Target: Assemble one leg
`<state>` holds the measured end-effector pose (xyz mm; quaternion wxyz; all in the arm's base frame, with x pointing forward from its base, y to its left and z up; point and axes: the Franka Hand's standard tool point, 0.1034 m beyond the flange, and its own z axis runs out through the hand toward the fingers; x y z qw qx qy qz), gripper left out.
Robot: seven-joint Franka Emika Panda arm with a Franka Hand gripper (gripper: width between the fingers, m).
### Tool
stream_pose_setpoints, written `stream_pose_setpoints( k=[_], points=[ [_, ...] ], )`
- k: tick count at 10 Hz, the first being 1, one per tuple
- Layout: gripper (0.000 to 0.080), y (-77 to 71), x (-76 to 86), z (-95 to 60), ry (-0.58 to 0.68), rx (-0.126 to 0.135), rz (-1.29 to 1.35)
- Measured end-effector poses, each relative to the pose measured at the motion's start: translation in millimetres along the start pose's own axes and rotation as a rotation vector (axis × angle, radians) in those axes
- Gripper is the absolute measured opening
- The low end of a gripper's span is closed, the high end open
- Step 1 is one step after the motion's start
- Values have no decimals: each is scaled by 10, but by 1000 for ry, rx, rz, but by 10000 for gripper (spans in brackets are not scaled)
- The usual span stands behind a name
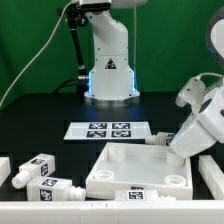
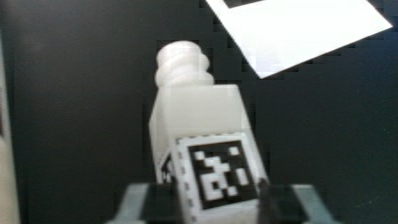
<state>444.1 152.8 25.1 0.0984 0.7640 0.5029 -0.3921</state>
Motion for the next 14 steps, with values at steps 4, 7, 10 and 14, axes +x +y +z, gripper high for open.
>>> stream_pose_setpoints(
  k=[4,7,10,14],
  points=[
    [4,-4,1,-16,1,-3,-1],
    [32,-4,1,-15,2,-3,-1],
    [222,-14,-122,-115,13,-4,30],
    [626,-204,-260,3,82,-26,47]
  ],
)
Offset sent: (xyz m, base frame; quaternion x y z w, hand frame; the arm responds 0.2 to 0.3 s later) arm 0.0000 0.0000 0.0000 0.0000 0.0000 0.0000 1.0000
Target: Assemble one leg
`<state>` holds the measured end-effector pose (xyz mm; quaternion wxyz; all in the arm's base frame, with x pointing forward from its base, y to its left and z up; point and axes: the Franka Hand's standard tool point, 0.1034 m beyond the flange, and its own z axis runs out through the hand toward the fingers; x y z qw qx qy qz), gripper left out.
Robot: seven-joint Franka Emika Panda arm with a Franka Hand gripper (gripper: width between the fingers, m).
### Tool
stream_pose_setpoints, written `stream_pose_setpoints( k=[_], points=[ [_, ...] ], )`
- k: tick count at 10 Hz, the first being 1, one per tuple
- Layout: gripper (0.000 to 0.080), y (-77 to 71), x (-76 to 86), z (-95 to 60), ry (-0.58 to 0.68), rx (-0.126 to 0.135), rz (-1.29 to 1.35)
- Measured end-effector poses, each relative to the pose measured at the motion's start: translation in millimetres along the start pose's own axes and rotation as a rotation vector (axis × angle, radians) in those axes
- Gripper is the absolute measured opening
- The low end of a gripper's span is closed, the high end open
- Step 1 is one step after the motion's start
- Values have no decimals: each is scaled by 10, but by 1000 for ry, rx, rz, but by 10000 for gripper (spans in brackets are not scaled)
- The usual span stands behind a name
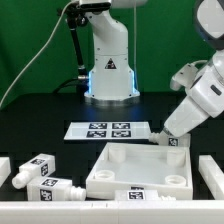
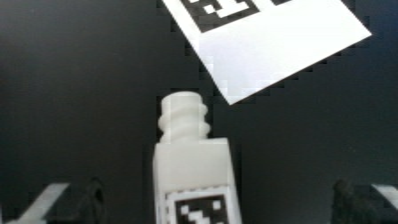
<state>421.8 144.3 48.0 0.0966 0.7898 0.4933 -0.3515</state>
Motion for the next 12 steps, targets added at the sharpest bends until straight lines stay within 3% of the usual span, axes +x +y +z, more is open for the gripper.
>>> stream_pose_setpoints(
  k=[3,8,12],
  points=[
    [648,-1,15,12,1,1,-1],
    [649,-16,262,171,41,-4,-24],
    [649,-7,268,206,43,-7,-16]
  ],
)
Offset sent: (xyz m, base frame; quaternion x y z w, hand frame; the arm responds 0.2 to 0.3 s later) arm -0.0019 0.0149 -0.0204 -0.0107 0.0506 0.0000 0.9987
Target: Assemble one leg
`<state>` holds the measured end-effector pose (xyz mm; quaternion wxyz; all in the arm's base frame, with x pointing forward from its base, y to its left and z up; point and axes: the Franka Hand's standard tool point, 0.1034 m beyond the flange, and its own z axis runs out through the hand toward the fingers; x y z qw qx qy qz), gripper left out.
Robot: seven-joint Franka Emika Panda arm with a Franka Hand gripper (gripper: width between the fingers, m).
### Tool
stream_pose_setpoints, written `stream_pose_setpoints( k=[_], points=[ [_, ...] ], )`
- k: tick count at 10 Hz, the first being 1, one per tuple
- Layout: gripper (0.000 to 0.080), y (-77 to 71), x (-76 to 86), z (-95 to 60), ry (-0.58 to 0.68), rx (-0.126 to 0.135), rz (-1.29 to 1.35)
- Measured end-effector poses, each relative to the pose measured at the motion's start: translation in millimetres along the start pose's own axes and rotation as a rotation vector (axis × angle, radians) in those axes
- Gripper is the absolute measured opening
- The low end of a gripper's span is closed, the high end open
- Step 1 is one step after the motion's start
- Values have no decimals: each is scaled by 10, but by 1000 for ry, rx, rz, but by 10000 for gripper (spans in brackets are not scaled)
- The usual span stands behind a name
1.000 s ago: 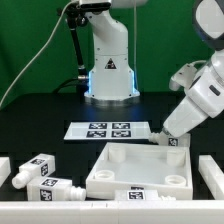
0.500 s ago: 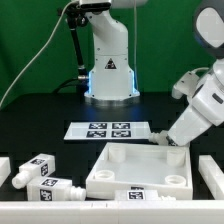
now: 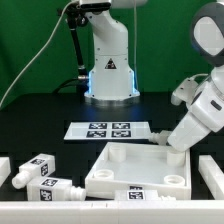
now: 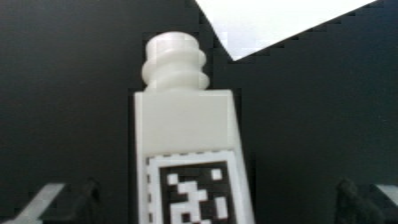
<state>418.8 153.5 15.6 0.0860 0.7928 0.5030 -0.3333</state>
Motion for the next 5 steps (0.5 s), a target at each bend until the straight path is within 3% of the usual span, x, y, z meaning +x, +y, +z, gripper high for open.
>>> stream_pose_setpoints(
  k=[3,5],
  points=[
    [277,23,-18,11,1,4,-1],
    [278,31,-39,-6,-4,6,-8]
  ],
)
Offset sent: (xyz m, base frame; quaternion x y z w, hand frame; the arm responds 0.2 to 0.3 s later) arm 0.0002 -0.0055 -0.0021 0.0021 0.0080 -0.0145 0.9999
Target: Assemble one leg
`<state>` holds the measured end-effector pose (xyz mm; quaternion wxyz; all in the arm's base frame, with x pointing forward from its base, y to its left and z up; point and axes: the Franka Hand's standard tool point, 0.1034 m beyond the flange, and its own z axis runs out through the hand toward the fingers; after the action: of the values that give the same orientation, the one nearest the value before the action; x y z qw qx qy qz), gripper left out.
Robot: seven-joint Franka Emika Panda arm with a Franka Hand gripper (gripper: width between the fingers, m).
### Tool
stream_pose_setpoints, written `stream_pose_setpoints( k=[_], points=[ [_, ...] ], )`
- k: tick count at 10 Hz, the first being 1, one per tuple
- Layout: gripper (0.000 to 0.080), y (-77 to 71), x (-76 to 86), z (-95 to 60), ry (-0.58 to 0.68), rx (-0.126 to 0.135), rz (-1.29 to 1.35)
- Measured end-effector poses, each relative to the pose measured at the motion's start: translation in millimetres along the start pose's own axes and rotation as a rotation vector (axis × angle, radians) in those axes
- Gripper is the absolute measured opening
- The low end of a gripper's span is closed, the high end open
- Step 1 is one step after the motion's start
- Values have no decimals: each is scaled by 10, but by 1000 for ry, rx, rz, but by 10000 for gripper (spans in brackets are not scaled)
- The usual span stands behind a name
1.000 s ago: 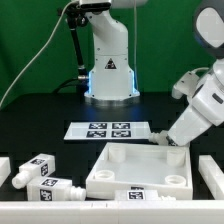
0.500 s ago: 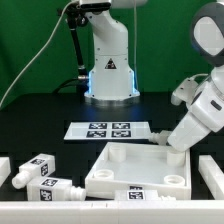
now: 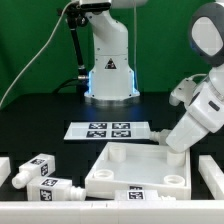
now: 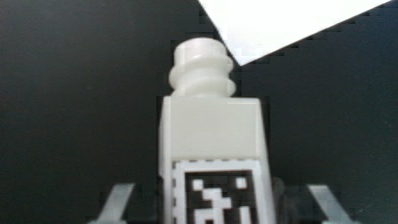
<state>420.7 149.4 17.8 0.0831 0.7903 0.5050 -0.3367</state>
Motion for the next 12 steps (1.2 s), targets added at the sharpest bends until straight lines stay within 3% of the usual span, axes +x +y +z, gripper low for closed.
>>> stream_pose_setpoints(
  k=[1,4,5,6,7,11,12],
  points=[
    [278,-2,-52,-68,-15,1,-1],
    [278,69,-566,-566,-57,21,43],
    [278,73,-710,-638,-76,29,53],
    [279,106,-735,-673,-57,24,52],
    [279,174,-684,-676,10,-1,59],
    [280,349,-724,-695,277,-59,91],
    [280,400,-829,-642,297,-24,140]
  ],
)
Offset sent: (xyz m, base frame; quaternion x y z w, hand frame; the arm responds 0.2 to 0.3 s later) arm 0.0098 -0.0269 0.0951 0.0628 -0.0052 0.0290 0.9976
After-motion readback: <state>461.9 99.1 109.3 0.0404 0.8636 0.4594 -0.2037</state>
